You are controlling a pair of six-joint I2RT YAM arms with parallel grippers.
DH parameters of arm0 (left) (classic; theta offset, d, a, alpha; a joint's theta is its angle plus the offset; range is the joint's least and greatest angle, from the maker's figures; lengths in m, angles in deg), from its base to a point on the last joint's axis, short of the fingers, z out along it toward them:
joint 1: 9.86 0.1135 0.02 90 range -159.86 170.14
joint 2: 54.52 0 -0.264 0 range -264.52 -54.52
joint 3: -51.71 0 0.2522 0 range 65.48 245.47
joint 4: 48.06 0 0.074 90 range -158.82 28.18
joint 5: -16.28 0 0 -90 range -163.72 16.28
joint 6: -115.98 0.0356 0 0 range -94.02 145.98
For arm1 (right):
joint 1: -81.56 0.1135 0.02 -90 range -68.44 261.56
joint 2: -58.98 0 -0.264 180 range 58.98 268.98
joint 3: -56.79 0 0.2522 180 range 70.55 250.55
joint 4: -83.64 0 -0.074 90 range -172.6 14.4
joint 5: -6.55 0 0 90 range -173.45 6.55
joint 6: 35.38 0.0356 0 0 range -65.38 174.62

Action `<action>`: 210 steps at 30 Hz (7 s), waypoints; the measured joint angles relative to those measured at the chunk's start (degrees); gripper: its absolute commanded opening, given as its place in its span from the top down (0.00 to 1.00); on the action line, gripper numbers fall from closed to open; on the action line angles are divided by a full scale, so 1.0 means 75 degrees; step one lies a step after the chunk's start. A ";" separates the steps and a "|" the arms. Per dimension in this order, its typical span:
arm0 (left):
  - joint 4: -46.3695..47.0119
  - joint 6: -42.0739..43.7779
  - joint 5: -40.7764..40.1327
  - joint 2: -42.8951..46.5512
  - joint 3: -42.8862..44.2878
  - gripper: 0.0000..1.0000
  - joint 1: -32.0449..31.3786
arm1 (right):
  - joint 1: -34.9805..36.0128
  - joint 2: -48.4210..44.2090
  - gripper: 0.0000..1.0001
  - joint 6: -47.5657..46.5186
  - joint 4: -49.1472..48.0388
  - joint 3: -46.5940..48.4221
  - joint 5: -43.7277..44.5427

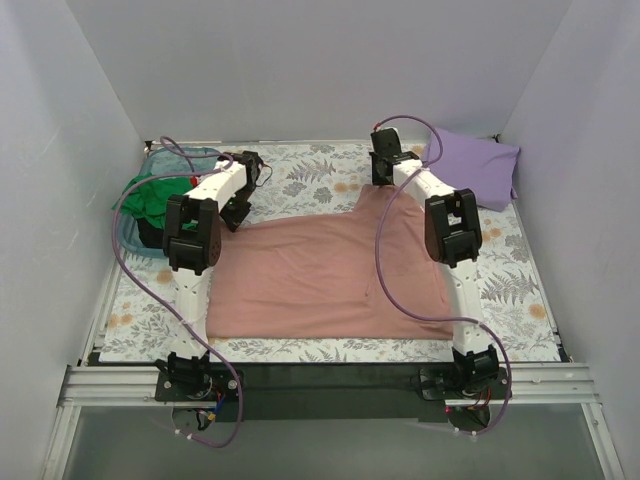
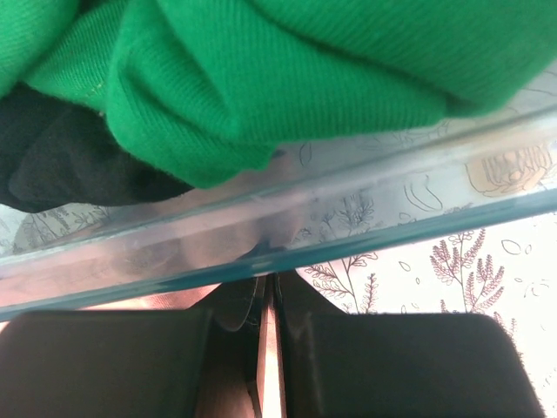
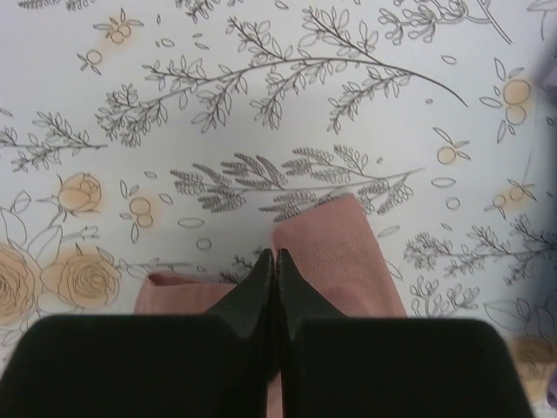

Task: Fold and stack the t-shirts
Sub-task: Fold the tshirt

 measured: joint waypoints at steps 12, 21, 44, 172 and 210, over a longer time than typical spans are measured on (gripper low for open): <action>0.0901 0.0006 0.0152 0.0589 -0.0918 1.00 0.0003 | 0.0003 -0.2611 0.99 -0.0143 -0.0871 -0.2999 -0.0181; 0.1836 0.0105 0.0478 0.1609 -0.2509 1.00 0.0000 | 0.0198 -0.4596 0.99 0.0035 -0.1603 -0.5683 -0.0335; 0.2774 0.0111 0.0970 0.3940 -0.5423 1.00 -0.0003 | 0.0560 -0.8448 0.99 0.0417 -0.2098 -0.9296 -0.0373; 0.4028 0.0796 0.1935 0.6481 -0.8329 0.09 -0.0766 | 0.0702 -0.8664 0.27 0.1886 -0.1463 -1.1028 -0.2964; 0.3509 0.0790 0.1903 0.7627 -0.8489 0.09 -0.0766 | 0.2049 -1.2613 0.75 0.3287 -0.1868 -1.4053 -0.3914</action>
